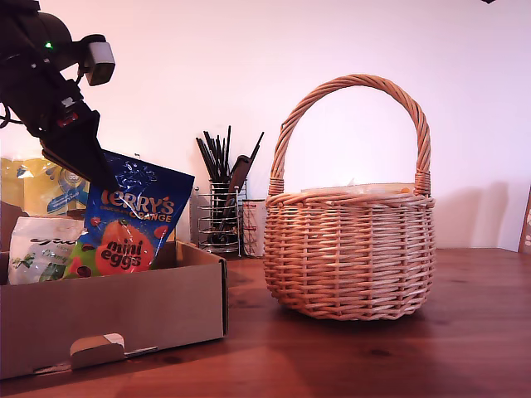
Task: Move the bags of Easter eggs from the cardboard box on the left into the woven basket on the right side.
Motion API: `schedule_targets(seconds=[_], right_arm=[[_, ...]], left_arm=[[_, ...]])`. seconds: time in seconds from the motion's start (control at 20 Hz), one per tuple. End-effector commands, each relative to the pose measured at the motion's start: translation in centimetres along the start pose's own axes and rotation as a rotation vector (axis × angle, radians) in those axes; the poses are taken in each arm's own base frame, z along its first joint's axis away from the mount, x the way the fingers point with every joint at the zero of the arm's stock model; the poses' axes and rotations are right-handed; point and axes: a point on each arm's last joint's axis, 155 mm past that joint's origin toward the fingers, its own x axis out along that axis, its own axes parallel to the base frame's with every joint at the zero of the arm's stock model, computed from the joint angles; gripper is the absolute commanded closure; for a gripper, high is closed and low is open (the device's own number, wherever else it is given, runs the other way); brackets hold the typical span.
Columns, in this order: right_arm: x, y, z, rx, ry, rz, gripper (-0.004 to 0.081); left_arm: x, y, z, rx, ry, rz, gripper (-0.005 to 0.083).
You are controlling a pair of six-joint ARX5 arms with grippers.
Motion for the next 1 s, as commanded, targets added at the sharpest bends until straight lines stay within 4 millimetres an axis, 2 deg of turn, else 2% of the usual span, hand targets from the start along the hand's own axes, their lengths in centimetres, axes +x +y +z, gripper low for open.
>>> schedule_targets(seconds=[0.0, 0.2, 0.25, 0.35, 0.4, 0.7, 0.95], right_arm=[[0.3, 0.1, -0.4, -0.004, 0.009, 0.004, 0.0783], [0.3, 0.1, -0.4, -0.004, 0.009, 0.004, 0.0783], [0.3, 0.1, -0.4, -0.004, 0.01, 0.004, 0.0783], [0.3, 0.1, -0.5, -0.005, 0.013, 0.005, 0.0783], [0.3, 0.1, -0.5, -0.005, 0.013, 0.005, 0.0783], [0.3, 0.1, -0.5, -0.005, 0.013, 0.005, 0.0783], [0.3, 0.1, -0.5, -0.005, 0.013, 0.005, 0.0783]], left_arm=[[1.9, 0.2, -1.3, -0.033, 0.027, -0.035, 0.0794], [4.1, 0.6, -2.6, -0.043, 0.075, -0.048, 0.0778], [4.4, 0.8, -2.6, -0.04, 0.071, -0.045, 0.0726], [4.5, 0.7, -2.5, -0.042, 0.062, -0.054, 0.0511], [4.5, 0.6, -2.4, -0.043, 0.061, -0.057, 0.0456], [6.3, -1.4, -3.4, -0.063, 0.074, -0.147, 0.0455], [9.3, -3.3, -4.9, -0.05, 0.148, -0.209, 0.0455]])
